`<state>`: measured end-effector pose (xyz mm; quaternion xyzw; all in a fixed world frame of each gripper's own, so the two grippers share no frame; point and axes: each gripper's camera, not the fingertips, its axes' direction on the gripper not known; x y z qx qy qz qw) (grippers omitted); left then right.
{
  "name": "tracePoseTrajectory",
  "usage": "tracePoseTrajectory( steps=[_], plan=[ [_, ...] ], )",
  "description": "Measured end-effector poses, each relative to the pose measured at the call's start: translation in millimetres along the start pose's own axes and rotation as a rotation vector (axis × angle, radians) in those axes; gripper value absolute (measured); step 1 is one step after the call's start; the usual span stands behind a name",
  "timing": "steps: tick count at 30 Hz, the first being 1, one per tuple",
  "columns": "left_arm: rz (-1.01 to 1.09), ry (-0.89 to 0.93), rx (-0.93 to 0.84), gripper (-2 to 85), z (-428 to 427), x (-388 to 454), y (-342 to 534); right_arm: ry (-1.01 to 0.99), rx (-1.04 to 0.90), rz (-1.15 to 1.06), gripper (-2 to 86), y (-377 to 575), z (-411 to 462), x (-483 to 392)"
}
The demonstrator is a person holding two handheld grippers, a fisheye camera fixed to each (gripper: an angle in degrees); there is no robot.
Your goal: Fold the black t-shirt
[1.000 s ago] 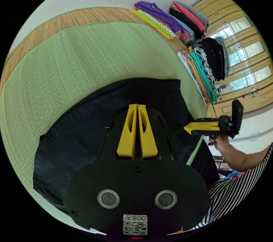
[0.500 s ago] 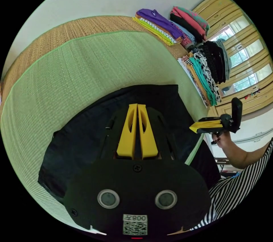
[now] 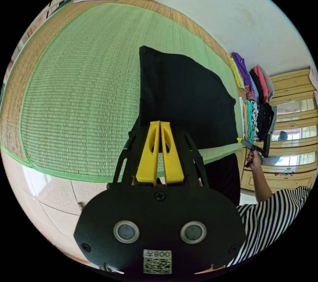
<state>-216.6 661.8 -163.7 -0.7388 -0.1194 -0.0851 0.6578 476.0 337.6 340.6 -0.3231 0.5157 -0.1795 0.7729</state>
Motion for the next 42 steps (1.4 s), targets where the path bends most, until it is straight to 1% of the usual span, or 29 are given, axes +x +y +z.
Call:
tracePoseTrajectory(
  steps=[1, 3, 4, 5, 7, 8, 10, 12, 14, 18, 20, 24, 28, 31, 35, 37, 42],
  plan=[
    [0.008, -0.035, 0.008, 0.1, -1, 3, 4, -0.006, 0.022, 0.01, 0.1, 5, -11, 3],
    [-0.008, -0.057, -0.03, 0.1, 10, 0, 7, -0.009, 0.027, 0.037, 0.2, 12, -19, 13],
    [-0.022, -0.052, -0.09, 0.1, 23, -5, 9, 0.007, -0.003, 0.059, 0.2, 15, -17, 23],
    [-0.025, -0.015, -0.069, 0.1, 26, -7, 12, -0.021, -0.009, 0.073, 0.3, 17, -16, 34],
    [-0.063, -0.004, -0.04, 0.0, 24, -4, 18, -0.096, 0.019, 0.138, 0.4, 21, -28, 49],
    [-0.043, -0.024, -0.006, 0.0, 21, 3, 23, -0.088, 0.063, 0.159, 0.6, 26, -41, 52],
    [-0.011, -0.025, 0.005, 0.0, 22, 14, 31, -0.08, 0.112, 0.181, 1.1, 35, -57, 59],
    [0.001, 0.006, 0.013, 0.0, 26, 20, 41, -0.12, 0.137, 0.212, 2.0, 44, -66, 72],
    [0.002, 0.07, 0.024, 0.1, 34, 28, 54, -0.206, 0.161, 0.239, 4.6, 51, -71, 88],
    [0.036, 0.14, 0.009, 0.2, 54, 49, 70, -0.269, 0.139, 0.235, 6.6, 47, -67, 98],
    [0.092, 0.164, -0.029, 0.2, 71, 73, 74, -0.271, 0.097, 0.244, 6.3, 40, -62, 104],
    [0.213, 0.214, -0.089, 0.2, 102, 120, 76, -0.314, 0.107, 0.275, 4.6, 41, -69, 120],
    [0.392, 0.259, -0.185, 0.3, 149, 190, 75, -0.342, 0.103, 0.277, 3.6, 41, -79, 133],
    [0.503, 0.295, -0.22, 0.3, 177, 241, 75, -0.32, 0.12, 0.266, 3.9, 43, -90, 136],
    [0.63, 0.3, -0.246, 0.6, 207, 300, 79, -0.202, 0.126, 0.208, 5.7, 41, -110, 128],
    [0.666, 0.29, -0.266, 0.8, 220, 319, 83, -0.163, 0.084, 0.184, 5.5, 35, -107, 124],
    [0.72, 0.305, -0.283, 2.4, 247, 359, 95, -0.165, 0.077, 0.167, 3.8, 29, -114, 128]
  ],
)
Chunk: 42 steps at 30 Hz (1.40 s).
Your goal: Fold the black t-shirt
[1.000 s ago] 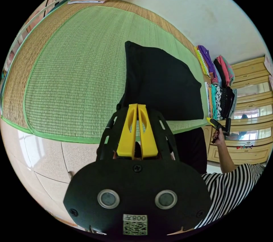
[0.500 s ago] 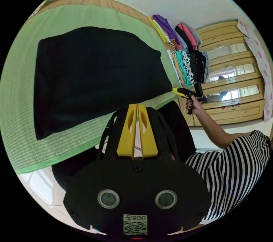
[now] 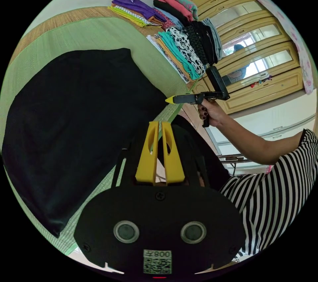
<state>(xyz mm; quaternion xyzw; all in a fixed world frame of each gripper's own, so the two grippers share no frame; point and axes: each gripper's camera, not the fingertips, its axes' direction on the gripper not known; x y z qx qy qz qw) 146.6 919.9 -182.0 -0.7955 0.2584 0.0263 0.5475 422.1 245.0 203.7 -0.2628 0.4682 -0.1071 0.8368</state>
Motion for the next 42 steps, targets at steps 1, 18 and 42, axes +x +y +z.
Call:
tracePoseTrajectory(
  steps=[1, 18, 42],
  plan=[
    [0.02, -0.012, -0.006, 3.2, 8, 8, -6, -0.001, -0.001, 0.001, 3.4, 0, -3, 2],
    [0.238, -0.365, -0.072, 2.3, 106, 99, -69, -0.324, 0.049, -0.108, 1.9, -21, -85, -1],
    [0.096, -0.16, 0.065, 0.8, 68, 60, -23, -0.461, 0.028, 0.176, 7.9, -197, -36, 103]
  ],
)
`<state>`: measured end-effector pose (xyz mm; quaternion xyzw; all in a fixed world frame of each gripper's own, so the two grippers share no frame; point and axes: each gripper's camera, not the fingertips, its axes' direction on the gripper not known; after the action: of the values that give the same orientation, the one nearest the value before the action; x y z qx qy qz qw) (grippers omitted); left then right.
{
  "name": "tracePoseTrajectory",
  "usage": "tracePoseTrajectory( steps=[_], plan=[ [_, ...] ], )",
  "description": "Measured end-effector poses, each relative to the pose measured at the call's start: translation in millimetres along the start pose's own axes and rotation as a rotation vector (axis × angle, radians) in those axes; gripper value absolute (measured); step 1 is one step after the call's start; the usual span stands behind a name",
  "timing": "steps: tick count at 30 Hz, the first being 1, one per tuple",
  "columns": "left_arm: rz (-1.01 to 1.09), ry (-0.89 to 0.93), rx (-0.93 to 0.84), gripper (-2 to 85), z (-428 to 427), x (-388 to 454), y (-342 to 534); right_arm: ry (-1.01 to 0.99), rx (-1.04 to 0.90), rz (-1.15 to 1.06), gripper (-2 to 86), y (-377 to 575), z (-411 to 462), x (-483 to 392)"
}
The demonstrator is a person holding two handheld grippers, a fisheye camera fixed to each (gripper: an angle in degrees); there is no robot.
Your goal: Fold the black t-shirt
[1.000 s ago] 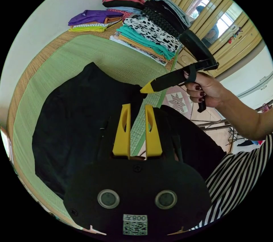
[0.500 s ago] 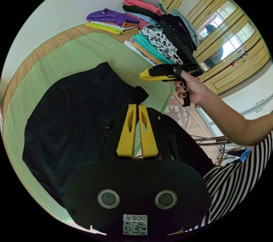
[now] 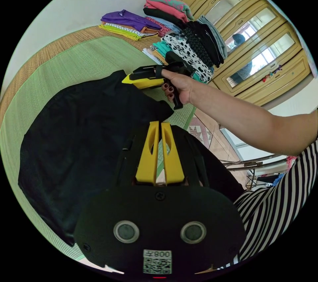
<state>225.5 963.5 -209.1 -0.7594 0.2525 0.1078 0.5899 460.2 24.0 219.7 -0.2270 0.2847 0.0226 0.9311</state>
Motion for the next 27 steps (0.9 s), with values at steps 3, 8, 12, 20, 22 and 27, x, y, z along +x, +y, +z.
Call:
tracePoseTrajectory(
  steps=[3, 8, 12, 20, 22, 27],
  plan=[
    [0.0, 0.017, -0.002, 0.9, -6, -8, 10, -0.001, -0.012, 0.001, 6.8, -13, 12, 1],
    [-0.006, 0.036, 0.015, 0.9, -29, -24, 35, 0.01, -0.035, 0.001, 2.9, -28, 35, -3],
    [-0.022, 0.068, 0.05, 0.9, -54, -40, 57, -0.003, -0.018, -0.011, 1.9, -26, 45, -10],
    [-0.109, 0.139, 0.247, 0.7, -155, -90, 141, -0.034, 0.014, -0.141, 1.6, -14, 94, -79],
    [-0.141, 0.153, 0.297, 0.7, -181, -106, 167, -0.028, 0.007, -0.185, 1.6, -11, 115, -102],
    [-0.281, 0.183, 0.442, 0.7, -248, -154, 249, 0.015, -0.039, -0.295, 1.8, -2, 195, -161]
  ],
)
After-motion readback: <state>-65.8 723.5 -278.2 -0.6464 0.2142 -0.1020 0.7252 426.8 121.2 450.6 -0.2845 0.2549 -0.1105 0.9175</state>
